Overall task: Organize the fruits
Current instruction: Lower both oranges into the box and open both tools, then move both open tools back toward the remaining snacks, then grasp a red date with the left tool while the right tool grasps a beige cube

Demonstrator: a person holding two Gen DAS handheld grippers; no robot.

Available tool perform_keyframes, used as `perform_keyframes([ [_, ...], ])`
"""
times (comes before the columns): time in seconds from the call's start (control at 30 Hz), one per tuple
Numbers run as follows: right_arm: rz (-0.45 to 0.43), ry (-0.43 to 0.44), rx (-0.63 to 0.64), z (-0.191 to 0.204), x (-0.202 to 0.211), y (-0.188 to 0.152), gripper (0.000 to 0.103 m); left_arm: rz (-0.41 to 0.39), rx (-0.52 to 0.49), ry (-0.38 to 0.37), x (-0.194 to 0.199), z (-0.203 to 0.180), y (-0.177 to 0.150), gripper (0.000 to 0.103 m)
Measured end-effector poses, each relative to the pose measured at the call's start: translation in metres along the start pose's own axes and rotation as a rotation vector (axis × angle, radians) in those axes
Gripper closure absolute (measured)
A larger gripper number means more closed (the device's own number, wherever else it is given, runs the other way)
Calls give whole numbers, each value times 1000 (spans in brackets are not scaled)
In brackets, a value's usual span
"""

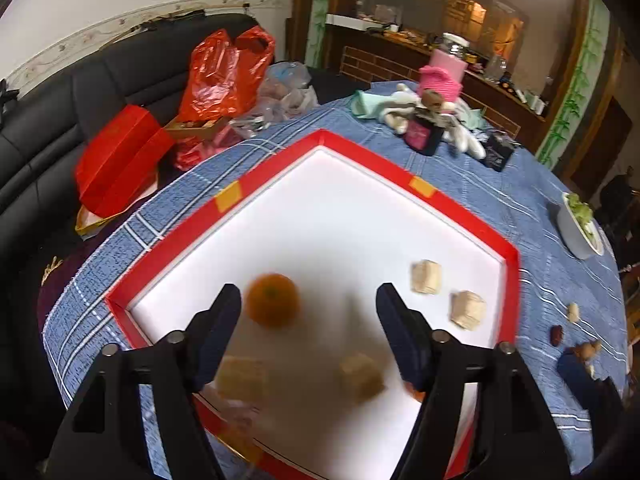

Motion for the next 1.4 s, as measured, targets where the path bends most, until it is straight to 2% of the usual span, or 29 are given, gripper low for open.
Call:
perform_keyframes([
  [0.17,-58,-93,-58,-56,39,-20,34,-68,-63,-37,23,-32,-6,31],
  [0.27,-78,-186,-126,-105,62,-41,34,-99,-124,-64,33,-59,-10,31],
  [0.33,-63,-255,-188,-144,73,-61,34,-113,-191,-89,39,-86,-17,30],
  [0.47,-2,-314,-312,-200,80,-90,34,-94,-320,-127,36,-138,-34,30],
  [0.53,16,-313,-333,-211,81,-97,36,-77,-375,-134,31,-161,-44,30],
  [0.6,37,-301,-333,-216,78,-99,43,-63,-416,-137,27,-179,-54,30],
  [0.67,55,-303,-339,-220,75,-100,45,-53,-437,-139,24,-189,-58,30],
  [0.83,111,-305,-347,-232,57,-99,59,-10,-461,-147,8,-210,-66,30],
  [0.97,138,-284,-363,-236,44,-100,86,22,-490,-181,-4,-227,-70,30],
  [1.13,130,-268,-368,-237,44,-102,86,50,-528,-218,-14,-251,-75,30],
  [1.4,110,-210,-401,-241,47,-103,86,66,-558,-211,-34,-278,-76,32],
])
Point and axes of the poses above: each gripper's, at about its wrist camera, not at the fingertips, and x roughly against the way its jaws point, z to its left, y to its top, the point moved 10 cm from there along -x, roughly the way its jaws point, and after that the axes turned 13 degrees about z, right-handed, at the moved point
